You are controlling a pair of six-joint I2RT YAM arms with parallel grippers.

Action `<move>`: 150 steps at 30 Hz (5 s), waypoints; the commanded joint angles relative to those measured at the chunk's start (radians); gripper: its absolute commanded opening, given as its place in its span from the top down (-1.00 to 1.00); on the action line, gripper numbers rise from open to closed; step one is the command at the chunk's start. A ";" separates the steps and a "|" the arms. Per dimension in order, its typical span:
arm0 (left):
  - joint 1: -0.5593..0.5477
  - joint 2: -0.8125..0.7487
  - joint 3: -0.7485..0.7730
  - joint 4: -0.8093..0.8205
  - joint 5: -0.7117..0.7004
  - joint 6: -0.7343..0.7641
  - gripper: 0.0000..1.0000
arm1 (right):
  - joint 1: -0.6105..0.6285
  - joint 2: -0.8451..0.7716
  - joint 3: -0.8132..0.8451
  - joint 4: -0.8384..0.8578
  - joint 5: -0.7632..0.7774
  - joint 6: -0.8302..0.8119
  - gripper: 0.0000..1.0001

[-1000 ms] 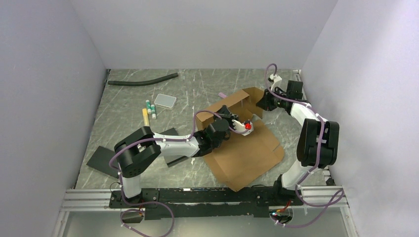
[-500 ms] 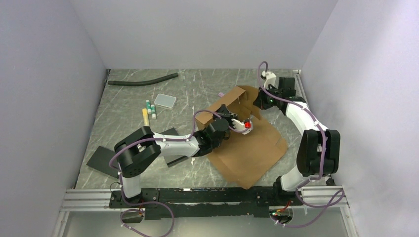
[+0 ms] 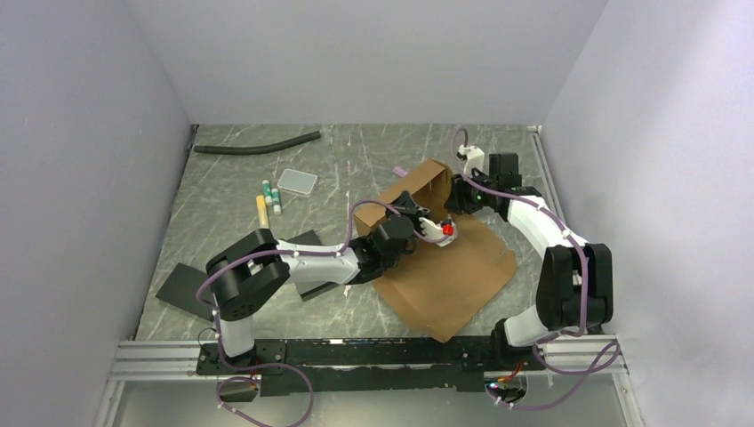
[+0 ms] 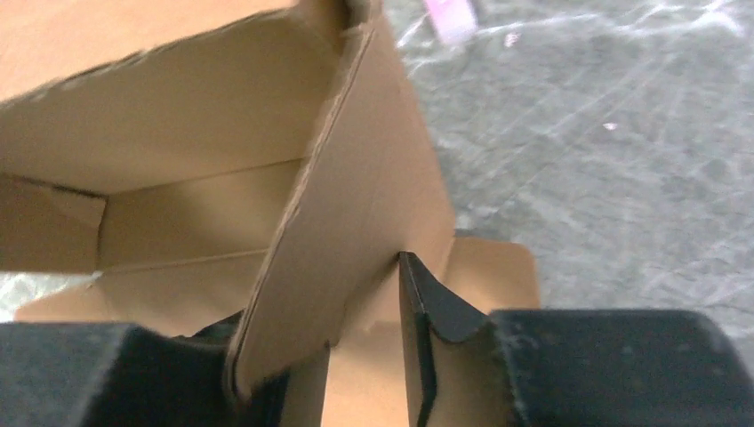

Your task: Fold the paper box

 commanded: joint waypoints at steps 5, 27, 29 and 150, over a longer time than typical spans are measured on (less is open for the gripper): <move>-0.009 -0.018 0.022 0.053 0.030 0.013 1.00 | -0.004 -0.063 0.025 -0.080 -0.242 -0.166 -0.14; -0.009 -0.035 -0.004 0.067 0.041 0.036 1.00 | -0.261 0.052 0.325 -0.661 -0.693 -0.747 -0.42; -0.009 -0.037 -0.008 0.068 0.041 0.036 1.00 | -0.288 0.042 0.340 -0.699 -0.701 -0.780 -0.44; -0.065 -0.781 -0.667 -0.070 0.045 -1.265 -0.99 | -0.031 0.158 -0.205 0.835 -0.060 -0.062 0.28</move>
